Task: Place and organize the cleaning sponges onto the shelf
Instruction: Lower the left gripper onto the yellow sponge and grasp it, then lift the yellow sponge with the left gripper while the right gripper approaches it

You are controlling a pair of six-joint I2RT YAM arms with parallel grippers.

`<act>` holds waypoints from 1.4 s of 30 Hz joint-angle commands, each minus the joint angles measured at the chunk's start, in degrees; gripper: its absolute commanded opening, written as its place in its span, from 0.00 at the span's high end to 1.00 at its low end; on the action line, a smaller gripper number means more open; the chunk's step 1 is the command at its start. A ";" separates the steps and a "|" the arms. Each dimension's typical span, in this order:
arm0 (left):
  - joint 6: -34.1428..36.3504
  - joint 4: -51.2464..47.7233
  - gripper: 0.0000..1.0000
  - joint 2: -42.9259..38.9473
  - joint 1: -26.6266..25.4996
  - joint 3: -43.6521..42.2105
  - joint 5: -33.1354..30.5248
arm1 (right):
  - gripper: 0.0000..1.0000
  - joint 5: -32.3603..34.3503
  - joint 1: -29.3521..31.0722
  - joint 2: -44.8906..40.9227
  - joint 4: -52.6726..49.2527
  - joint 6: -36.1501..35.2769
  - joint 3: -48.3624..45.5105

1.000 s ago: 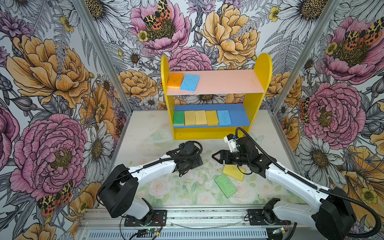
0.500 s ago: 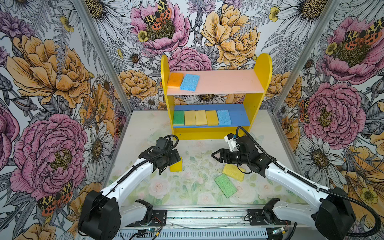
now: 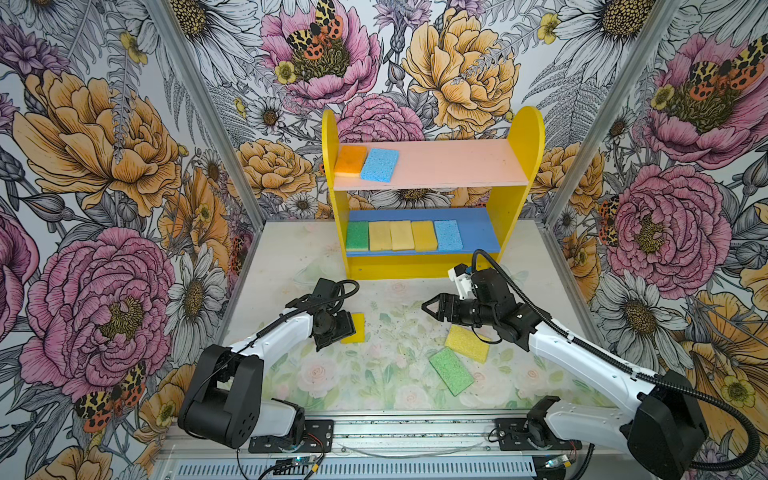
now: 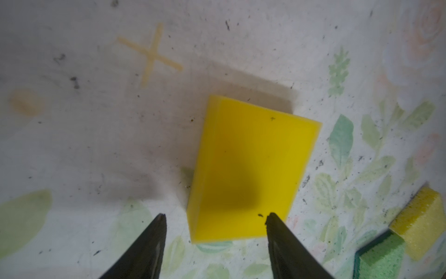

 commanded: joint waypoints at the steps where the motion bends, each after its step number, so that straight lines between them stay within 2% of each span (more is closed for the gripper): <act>1: 0.98 5.27 0.40 1.49 1.31 -1.05 3.85 | 0.23 1.01 0.52 -0.63 0.17 0.87 1.51; 5: 0.91 7.41 0.54 2.73 1.79 -1.73 5.19 | 0.23 1.31 0.61 -1.12 0.18 1.46 1.33; 9: 0.31 8.66 0.80 2.58 1.72 -2.52 6.79 | 0.23 1.41 0.61 -0.98 0.17 2.00 1.42; 11: -0.07 8.94 0.85 1.60 1.79 -2.92 7.52 | 0.23 1.32 0.69 -0.72 0.18 2.27 1.59; 19: -4.72 11.65 0.88 -8.14 -0.47 -5.36 11.12 | 0.23 1.32 1.12 0.06 0.17 3.22 2.80; 26: -12.03 15.07 0.88 -16.51 -7.24 -6.95 10.19 | 0.27 -0.05 5.79 4.26 0.19 3.02 6.36; 31: -14.39 15.06 0.88 -19.17 -11.67 -5.07 8.23 | 0.34 0.68 9.92 7.49 0.17 2.41 9.64; 42: -16.28 14.98 0.87 -20.87 -15.33 -2.01 6.85 | 0.45 1.41 14.22 10.41 0.17 2.32 11.72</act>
